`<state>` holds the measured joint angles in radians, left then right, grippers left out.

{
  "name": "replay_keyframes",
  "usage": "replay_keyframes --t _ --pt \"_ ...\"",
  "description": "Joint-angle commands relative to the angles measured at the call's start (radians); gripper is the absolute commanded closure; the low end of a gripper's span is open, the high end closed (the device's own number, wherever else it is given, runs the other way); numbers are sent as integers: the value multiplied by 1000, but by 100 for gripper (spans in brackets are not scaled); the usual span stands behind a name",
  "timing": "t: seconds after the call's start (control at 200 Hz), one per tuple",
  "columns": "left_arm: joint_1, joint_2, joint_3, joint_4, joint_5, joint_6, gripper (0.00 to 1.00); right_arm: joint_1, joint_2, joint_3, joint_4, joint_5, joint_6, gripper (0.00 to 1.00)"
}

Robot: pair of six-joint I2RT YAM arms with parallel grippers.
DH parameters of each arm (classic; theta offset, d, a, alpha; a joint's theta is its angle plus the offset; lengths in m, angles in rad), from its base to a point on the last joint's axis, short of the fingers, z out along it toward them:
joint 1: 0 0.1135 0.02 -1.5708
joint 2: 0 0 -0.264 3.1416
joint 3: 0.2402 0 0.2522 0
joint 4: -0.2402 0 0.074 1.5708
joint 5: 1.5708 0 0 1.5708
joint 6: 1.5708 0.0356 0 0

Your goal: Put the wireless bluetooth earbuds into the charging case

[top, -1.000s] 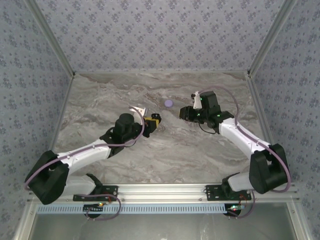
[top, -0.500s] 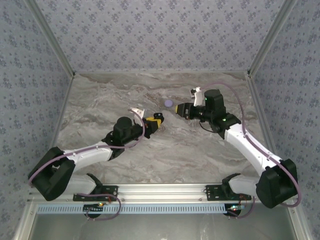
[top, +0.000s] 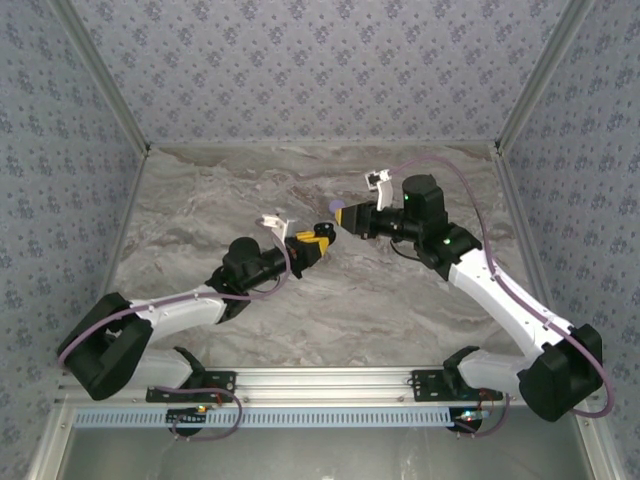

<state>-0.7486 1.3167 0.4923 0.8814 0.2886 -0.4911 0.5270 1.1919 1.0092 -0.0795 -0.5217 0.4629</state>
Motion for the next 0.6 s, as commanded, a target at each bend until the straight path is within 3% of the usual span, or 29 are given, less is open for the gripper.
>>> replay_keyframes --t 0.0,0.595 --pt "-13 9 40 68 33 3 81 19 -14 39 12 -15 -34 76" --pt "-36 -16 67 114 50 -12 81 60 18 58 -13 -1 -56 76"
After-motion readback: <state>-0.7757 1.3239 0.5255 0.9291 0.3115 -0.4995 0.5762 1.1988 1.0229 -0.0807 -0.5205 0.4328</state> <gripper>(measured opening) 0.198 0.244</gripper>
